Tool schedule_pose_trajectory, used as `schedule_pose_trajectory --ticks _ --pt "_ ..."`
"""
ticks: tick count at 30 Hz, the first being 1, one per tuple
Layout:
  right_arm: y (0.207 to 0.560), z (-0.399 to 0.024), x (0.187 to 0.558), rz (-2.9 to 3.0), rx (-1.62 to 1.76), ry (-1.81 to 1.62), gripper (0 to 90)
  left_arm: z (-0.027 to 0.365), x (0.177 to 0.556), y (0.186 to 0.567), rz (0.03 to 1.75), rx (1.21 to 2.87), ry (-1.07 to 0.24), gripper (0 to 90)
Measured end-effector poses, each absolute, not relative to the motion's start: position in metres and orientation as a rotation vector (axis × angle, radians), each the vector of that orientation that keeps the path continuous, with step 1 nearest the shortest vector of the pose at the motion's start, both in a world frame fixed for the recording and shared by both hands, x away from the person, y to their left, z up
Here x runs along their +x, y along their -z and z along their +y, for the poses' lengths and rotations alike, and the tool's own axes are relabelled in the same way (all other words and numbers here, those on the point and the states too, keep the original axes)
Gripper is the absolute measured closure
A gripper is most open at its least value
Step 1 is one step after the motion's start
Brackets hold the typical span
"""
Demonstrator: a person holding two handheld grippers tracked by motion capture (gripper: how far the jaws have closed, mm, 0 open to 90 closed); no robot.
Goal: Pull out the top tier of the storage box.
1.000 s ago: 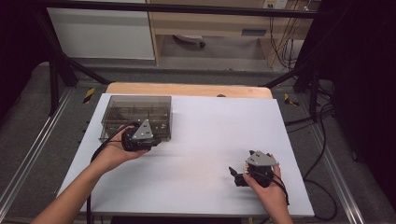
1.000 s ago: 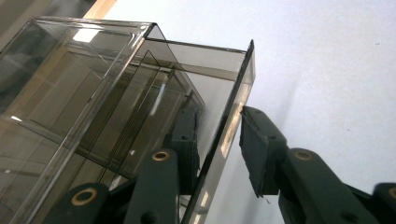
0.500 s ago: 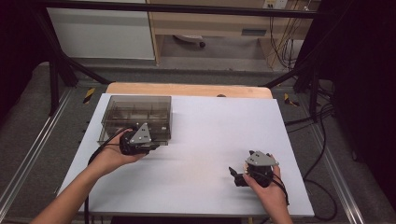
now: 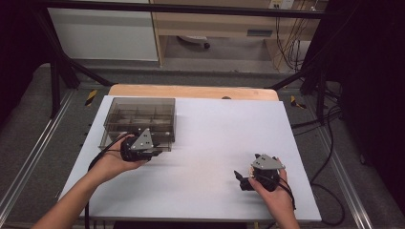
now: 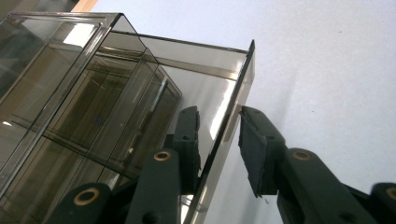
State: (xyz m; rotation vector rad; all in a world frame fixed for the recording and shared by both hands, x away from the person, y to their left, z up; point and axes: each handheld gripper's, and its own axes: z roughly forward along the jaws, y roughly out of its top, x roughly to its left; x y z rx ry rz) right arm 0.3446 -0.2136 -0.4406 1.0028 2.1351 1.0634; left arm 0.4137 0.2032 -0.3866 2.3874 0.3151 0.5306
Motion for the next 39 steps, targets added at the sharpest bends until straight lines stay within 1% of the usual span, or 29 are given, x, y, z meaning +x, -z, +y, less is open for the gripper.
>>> schedule_pose_trajectory --ticks 8,34,37,39 --pt "0.4409 -0.2134 0.3449 2.138 1.002 -1.062 3.7 0.2015 0.4087 0.3883 0.319 2.385 -0.529 69.5" --pt "0.4408 -0.2135 0.3445 2.139 0.998 -1.061 3.7 0.2038 0.4056 0.3898 0.319 2.376 -0.514 69.6" --pt "0.4409 -0.2137 0.3447 2.140 0.999 -1.060 3.7 0.2039 0.4056 0.3899 0.319 2.369 -0.515 69.4" --pt "0.4408 -0.2135 0.3447 2.142 0.999 -1.057 3.7 0.2038 0.4055 0.3900 0.327 2.351 -0.530 67.5"
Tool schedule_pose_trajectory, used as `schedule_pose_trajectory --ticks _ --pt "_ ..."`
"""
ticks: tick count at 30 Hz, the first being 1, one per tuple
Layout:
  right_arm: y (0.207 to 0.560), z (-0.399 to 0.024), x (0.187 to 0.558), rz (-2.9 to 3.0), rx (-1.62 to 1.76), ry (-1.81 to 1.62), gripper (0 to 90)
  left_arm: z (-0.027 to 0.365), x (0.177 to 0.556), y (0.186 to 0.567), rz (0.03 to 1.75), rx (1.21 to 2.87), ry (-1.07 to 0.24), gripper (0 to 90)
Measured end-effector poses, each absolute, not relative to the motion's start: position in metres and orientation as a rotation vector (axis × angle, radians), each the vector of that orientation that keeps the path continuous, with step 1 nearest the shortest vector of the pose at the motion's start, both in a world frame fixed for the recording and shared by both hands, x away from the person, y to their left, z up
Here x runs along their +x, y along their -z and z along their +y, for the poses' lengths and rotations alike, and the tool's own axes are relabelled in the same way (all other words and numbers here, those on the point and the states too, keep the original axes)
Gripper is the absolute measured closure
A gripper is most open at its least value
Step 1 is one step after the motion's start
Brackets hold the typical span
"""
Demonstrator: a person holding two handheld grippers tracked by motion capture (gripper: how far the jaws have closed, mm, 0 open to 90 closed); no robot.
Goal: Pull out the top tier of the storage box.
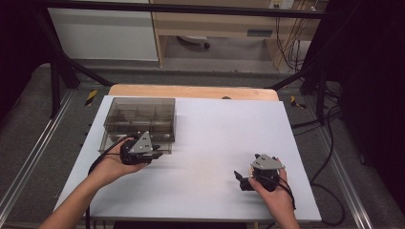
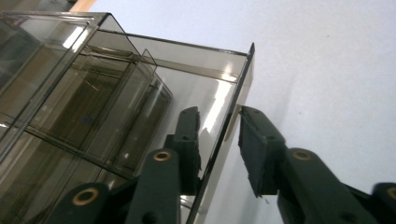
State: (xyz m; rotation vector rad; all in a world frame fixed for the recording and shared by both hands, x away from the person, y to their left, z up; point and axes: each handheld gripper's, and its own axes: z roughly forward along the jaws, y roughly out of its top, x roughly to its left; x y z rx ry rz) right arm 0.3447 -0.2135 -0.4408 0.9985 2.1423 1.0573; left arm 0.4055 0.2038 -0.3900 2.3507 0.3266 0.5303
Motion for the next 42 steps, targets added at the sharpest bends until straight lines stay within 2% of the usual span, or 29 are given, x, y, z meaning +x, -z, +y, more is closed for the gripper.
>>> schedule_pose_trajectory --ticks 4,8,16,24,33,42 --pt "0.441 -0.213 0.344 2.140 0.999 -1.060 3.6 0.206 0.404 0.386 0.337 2.305 -0.538 53.4" --pt "0.440 -0.214 0.344 2.136 1.004 -1.068 3.6 0.209 0.400 0.382 0.412 2.179 -0.574 37.8" --pt "0.436 -0.214 0.343 2.132 0.995 -1.064 3.9 0.214 0.383 0.373 0.523 2.058 -0.630 18.4" --pt "0.432 -0.219 0.339 2.075 1.052 -1.063 3.8 0.245 0.373 0.367 0.688 1.918 -0.646 12.1" --pt "0.426 -0.225 0.334 2.042 1.090 -1.085 4.4 0.269 0.368 0.362 0.779 1.834 -0.665 8.9" --pt "0.425 -0.232 0.335 1.978 1.170 -1.094 3.8 0.281 0.347 0.368 0.841 1.836 -0.747 8.2"
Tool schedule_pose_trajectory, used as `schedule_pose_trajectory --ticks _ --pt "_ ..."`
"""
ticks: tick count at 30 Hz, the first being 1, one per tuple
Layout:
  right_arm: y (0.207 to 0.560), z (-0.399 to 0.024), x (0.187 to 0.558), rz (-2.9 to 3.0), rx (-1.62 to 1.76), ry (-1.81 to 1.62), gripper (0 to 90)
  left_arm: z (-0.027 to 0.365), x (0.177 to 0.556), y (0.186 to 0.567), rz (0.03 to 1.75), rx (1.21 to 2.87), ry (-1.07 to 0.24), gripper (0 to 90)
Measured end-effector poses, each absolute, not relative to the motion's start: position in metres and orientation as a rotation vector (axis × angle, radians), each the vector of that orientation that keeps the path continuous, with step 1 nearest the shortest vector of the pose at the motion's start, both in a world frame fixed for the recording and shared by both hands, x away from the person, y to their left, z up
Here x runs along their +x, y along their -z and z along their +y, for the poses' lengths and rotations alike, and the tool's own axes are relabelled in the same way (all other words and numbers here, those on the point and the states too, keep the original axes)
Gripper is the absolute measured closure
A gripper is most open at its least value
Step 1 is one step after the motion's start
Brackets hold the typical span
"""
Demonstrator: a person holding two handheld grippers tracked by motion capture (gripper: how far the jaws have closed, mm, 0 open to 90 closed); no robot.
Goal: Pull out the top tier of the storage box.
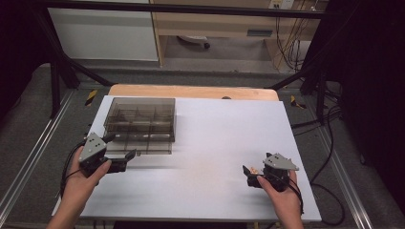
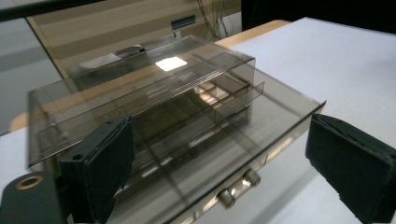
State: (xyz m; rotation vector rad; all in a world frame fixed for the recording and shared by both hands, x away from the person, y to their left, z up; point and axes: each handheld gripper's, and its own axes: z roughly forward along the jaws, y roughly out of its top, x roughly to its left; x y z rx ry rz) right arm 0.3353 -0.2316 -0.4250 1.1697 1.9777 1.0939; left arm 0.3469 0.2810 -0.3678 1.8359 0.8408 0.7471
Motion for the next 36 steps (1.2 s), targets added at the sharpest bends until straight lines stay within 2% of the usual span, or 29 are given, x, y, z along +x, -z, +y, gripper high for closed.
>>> schedule_pose_trajectory --ticks 7,11,36 --pt "0.427 -0.230 0.335 2.026 1.172 -1.049 4.5 0.305 0.324 0.388 0.924 1.760 -0.748 7.6" --pt "0.428 -0.227 0.336 2.052 1.157 -1.033 4.2 0.311 0.327 0.392 0.984 1.705 -0.703 7.4" --pt "0.435 -0.229 0.342 2.037 1.259 -0.985 5.2 0.311 0.337 0.403 1.056 1.713 -0.668 7.4"
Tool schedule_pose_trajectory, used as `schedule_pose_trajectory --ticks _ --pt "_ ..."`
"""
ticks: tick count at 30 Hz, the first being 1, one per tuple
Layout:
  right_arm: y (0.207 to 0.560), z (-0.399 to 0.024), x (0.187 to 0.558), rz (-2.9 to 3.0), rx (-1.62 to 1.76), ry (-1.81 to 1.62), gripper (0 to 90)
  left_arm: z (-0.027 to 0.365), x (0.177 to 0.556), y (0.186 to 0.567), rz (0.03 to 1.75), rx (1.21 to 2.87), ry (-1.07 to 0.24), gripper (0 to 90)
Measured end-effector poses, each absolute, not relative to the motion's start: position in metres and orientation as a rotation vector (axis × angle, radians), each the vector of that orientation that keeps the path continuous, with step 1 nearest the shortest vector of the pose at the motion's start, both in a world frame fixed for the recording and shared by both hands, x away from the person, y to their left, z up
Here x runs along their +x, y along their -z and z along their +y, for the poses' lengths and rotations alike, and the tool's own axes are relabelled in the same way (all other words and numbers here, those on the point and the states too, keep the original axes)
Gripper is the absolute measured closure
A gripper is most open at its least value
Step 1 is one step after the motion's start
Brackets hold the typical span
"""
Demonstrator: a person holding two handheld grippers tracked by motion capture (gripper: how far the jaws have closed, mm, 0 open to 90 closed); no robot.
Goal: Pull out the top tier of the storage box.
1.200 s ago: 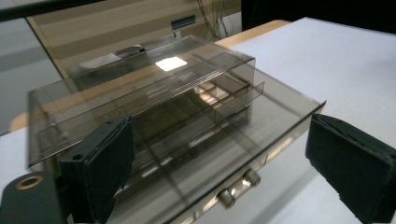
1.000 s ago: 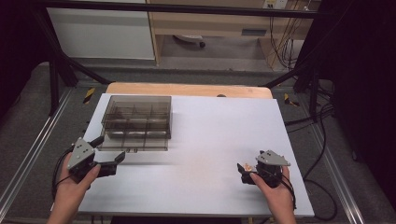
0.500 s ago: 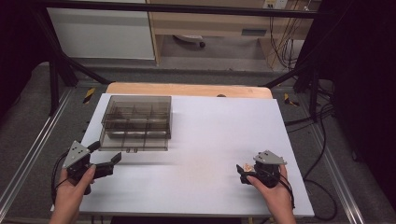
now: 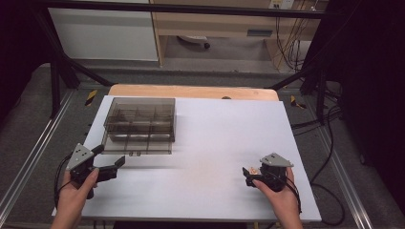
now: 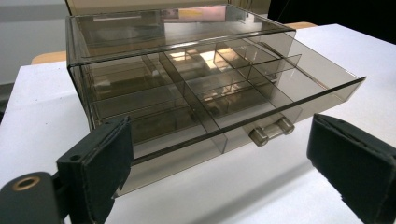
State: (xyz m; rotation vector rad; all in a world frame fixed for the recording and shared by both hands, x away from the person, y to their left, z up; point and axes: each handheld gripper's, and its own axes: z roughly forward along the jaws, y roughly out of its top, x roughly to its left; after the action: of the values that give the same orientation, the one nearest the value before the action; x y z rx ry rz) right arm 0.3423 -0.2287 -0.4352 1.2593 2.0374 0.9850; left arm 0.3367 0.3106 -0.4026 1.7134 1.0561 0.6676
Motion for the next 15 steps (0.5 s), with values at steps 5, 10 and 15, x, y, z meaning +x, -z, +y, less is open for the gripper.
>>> schedule_pose_trajectory --ticks 5,10,15 --pt "0.435 -0.225 0.343 2.053 1.263 -0.985 5.0 0.312 0.338 0.403 1.056 1.717 -0.665 7.4" --pt "0.437 -0.220 0.344 2.057 1.280 -0.983 5.0 0.314 0.337 0.403 1.059 1.709 -0.666 7.4" --pt "0.438 -0.216 0.344 2.076 1.264 -0.966 5.0 0.314 0.336 0.402 1.055 1.711 -0.669 7.4"
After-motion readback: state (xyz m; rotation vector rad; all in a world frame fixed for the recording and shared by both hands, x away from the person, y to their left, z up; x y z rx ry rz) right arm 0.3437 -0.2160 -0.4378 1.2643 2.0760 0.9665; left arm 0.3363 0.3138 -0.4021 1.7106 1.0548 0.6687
